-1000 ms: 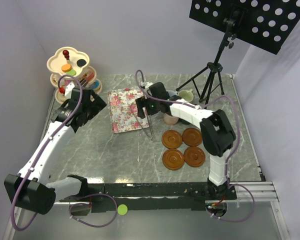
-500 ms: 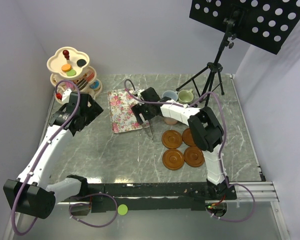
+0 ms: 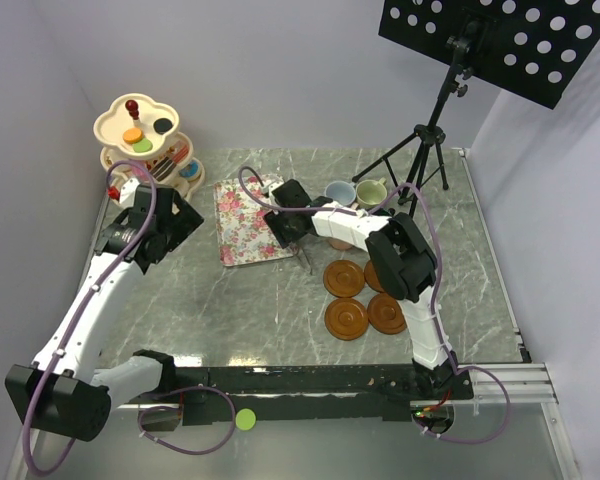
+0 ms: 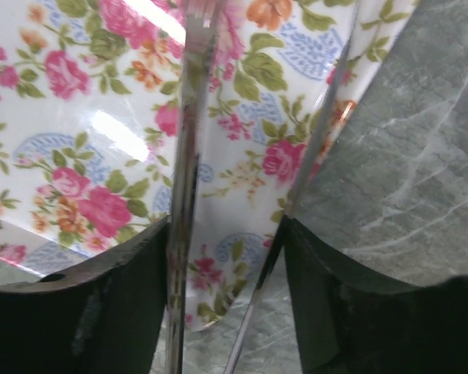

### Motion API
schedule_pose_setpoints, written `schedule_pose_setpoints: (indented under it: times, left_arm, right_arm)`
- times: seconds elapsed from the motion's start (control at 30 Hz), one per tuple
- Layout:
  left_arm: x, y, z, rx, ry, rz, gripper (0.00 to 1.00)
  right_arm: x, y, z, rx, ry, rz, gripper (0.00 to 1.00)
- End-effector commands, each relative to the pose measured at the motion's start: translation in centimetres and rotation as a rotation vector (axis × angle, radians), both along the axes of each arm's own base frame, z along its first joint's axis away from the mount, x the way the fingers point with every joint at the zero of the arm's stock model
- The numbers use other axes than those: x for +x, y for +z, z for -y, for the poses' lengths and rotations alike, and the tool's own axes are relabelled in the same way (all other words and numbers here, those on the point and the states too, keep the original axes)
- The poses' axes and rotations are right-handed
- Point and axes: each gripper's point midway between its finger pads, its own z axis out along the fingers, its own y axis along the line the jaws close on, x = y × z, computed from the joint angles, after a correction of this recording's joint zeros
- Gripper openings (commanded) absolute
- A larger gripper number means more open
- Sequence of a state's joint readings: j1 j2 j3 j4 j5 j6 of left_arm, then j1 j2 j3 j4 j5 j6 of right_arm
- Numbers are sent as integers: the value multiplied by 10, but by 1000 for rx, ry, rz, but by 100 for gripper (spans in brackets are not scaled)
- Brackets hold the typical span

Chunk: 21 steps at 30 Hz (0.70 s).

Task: Serve the afternoon tea
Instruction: Pick up the clamp from the tray.

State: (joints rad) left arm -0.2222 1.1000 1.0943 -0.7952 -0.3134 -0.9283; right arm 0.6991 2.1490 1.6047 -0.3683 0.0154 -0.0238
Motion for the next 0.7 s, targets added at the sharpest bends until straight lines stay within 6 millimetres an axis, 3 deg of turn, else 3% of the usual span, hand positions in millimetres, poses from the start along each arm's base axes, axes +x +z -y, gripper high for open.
schedule_pose_setpoints:
  times: [0.0, 0.27, 0.4, 0.57, 0.67]
  left_arm:
    - [0, 21, -6, 4, 21, 56, 100]
    - [4, 33, -7, 9, 15, 87, 100]
    - [3, 37, -9, 21, 10, 94, 100]
    - [0, 43, -9, 19, -3, 109, 100]
    - [-2, 48, -7, 19, -27, 114, 100]
  right_arm:
    - [8, 51, -10, 45, 10, 93, 60]
    - [5, 109, 4, 68, 7, 176, 57]
    - [-13, 132, 11, 91, 70, 180, 53]
    - [-82, 167, 20, 202, 251, 94, 52]
    - [-138, 165, 40, 230, 317, -22, 51]
